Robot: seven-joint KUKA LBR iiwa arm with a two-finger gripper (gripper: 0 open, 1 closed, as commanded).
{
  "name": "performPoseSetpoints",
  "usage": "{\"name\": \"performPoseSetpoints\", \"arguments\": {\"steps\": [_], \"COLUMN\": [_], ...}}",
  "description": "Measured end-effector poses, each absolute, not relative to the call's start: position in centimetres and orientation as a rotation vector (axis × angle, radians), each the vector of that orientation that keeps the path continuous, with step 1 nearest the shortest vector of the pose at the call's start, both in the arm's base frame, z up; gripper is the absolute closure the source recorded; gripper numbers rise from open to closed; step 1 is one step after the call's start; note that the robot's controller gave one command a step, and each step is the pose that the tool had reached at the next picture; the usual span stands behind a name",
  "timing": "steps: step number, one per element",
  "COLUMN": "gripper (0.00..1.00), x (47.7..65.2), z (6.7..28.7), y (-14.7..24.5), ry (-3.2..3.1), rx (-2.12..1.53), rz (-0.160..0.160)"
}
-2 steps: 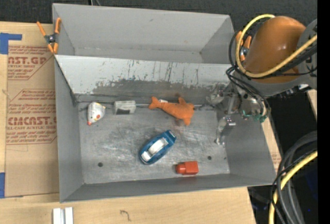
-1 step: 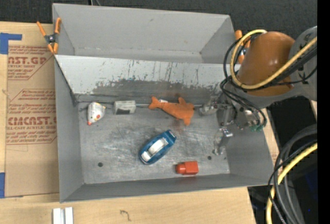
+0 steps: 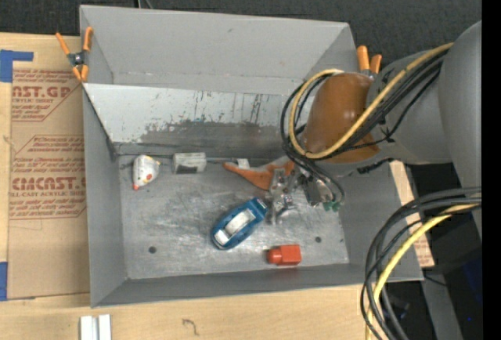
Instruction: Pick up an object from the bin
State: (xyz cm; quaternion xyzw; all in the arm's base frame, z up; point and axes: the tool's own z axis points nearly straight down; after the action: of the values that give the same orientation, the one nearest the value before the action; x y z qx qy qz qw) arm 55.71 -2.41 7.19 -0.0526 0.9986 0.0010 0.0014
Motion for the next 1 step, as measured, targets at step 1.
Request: {"name": "performPoseSetpoints", "arguments": {"steps": [1], "gripper": [0.0], "x": [55.56], "z": [7.06], "y": [-2.5], "ry": [3.139], "rx": [-0.165], "rz": [0.001]}}
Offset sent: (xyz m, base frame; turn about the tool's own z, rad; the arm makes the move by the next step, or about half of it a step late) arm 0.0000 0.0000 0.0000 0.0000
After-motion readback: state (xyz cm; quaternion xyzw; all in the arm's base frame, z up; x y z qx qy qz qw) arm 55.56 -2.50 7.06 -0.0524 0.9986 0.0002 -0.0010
